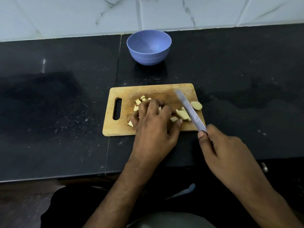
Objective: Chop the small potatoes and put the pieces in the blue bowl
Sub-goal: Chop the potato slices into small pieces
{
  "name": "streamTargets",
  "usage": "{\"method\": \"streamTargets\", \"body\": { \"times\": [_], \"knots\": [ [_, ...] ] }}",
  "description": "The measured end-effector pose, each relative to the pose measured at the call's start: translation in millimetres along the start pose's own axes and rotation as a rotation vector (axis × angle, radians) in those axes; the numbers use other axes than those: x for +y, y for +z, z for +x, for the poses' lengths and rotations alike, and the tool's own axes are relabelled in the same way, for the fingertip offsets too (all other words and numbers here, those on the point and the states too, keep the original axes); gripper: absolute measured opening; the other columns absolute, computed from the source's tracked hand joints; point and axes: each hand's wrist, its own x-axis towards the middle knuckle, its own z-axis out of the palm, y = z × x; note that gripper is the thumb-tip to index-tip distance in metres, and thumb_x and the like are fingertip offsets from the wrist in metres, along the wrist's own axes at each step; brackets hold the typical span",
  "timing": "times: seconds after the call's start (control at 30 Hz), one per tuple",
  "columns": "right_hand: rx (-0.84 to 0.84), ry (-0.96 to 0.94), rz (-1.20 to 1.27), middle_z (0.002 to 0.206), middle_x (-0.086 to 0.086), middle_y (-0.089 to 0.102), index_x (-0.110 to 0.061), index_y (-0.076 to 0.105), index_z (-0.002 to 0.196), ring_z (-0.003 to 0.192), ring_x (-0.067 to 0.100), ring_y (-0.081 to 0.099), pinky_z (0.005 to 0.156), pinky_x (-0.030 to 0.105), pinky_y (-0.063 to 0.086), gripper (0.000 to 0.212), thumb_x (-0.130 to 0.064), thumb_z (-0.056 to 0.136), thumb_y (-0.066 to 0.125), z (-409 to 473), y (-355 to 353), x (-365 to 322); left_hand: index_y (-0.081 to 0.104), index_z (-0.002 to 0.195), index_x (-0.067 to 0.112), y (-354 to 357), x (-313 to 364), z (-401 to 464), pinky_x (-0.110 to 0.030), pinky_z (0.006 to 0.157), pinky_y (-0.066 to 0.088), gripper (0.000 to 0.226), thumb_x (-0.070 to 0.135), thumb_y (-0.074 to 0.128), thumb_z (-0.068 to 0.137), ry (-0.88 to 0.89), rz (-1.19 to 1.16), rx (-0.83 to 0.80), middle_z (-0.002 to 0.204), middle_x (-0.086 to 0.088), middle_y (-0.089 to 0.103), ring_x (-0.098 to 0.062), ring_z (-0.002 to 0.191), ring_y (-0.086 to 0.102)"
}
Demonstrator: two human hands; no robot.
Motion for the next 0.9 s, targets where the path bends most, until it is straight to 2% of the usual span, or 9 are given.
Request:
{"method": "streamTargets", "body": {
  "times": [0.1, 0.23, 0.37, 0.47, 0.6, 0.7, 0.77, 0.9],
  "knots": [
    [0.011, 0.017, -0.01, 0.048, -0.003, 0.048, -0.025, 0.038, 0.075, 0.04, 0.01, 0.048, 0.042, 0.024, 0.029, 0.03, -0.042, 0.1, 0.037, 1.1, 1.1, 3.1, 0.065, 0.105, 0.028, 5.7, 0.6, 4.0, -0.047, 0.099, 0.031, 0.018, 0.037, 0.064, 0.089, -0.003, 0.057, 0.017, 0.123, 0.004, 0.053, -0.02, 0.126, 0.036],
    [0.035, 0.01, -0.024, 0.047, -0.003, 0.046, -0.023, 0.037, 0.073, 0.039, 0.01, 0.046, 0.042, 0.024, 0.025, 0.032, -0.04, 0.1, 0.038, 2.4, 2.8, 1.6, 0.061, 0.105, 0.026, 7.5, -4.1, 9.4, -0.04, 0.093, 0.028, 0.019, 0.025, 0.066, 0.087, -0.138, 0.064, 0.117, 0.114, 0.003, 0.052, -0.019, 0.117, 0.038],
    [0.034, 0.018, 0.012, 0.048, -0.002, 0.048, -0.021, 0.04, 0.073, 0.039, 0.013, 0.047, 0.04, 0.029, 0.032, 0.033, -0.041, 0.1, 0.038, 4.5, 2.4, 3.5, 0.06, 0.11, 0.024, 7.9, 0.0, 12.1, -0.04, 0.092, 0.028, 0.022, 0.036, 0.065, 0.092, -0.019, 0.046, 0.087, 0.116, 0.007, 0.056, -0.018, 0.118, 0.041],
    [0.012, 0.035, 0.026, 0.051, -0.002, 0.052, -0.022, 0.045, 0.076, 0.04, 0.014, 0.05, 0.041, 0.034, 0.043, 0.032, -0.043, 0.1, 0.037, 5.3, 2.5, 4.5, 0.05, 0.129, 0.027, 6.9, 4.5, 12.1, -0.033, 0.095, 0.018, 0.04, 0.035, 0.064, 0.093, 0.08, -0.013, -0.014, 0.125, 0.014, 0.058, -0.013, 0.125, 0.04],
    [0.026, 0.024, 0.007, 0.048, -0.004, 0.049, -0.023, 0.042, 0.073, 0.037, 0.011, 0.047, 0.038, 0.025, 0.032, 0.032, -0.042, 0.099, 0.038, 5.1, 3.4, 3.7, 0.037, 0.134, 0.025, 6.4, 9.0, 12.0, -0.035, 0.097, 0.021, 0.051, 0.022, 0.066, 0.092, 0.054, -0.118, -0.018, 0.112, 0.014, 0.063, -0.012, 0.118, 0.049],
    [0.026, 0.015, -0.041, 0.048, -0.004, 0.047, -0.024, 0.037, 0.073, 0.038, 0.009, 0.045, 0.039, 0.022, 0.024, 0.031, -0.041, 0.099, 0.038, 5.5, 2.0, 0.2, 0.045, 0.129, 0.021, 4.4, 5.2, 9.8, -0.042, 0.098, 0.028, 0.046, 0.021, 0.07, 0.09, -0.036, -0.171, 0.059, 0.104, 0.013, 0.064, -0.014, 0.115, 0.054],
    [0.018, 0.012, -0.065, 0.047, -0.004, 0.046, -0.025, 0.034, 0.073, 0.037, 0.009, 0.043, 0.04, 0.02, 0.021, 0.031, -0.041, 0.098, 0.038, 5.5, 0.6, -1.3, 0.049, 0.124, 0.023, 3.5, -1.4, 7.4, -0.041, 0.095, 0.028, 0.04, 0.023, 0.07, 0.09, -0.073, -0.18, 0.074, 0.103, 0.016, 0.062, -0.012, 0.112, 0.052],
    [-0.049, -0.051, -0.124, 0.047, -0.007, 0.045, -0.032, 0.039, 0.083, 0.036, 0.008, 0.044, 0.04, 0.015, 0.02, 0.02, -0.042, 0.1, 0.035, -0.4, -1.8, -3.4, 0.063, 0.109, 0.027, 2.0, -8.2, 0.5, -0.037, 0.092, 0.025, 0.019, 0.029, 0.068, 0.091, -0.021, -0.026, 0.06, 0.104, 0.016, 0.061, -0.01, 0.111, 0.042]
  ]
}}
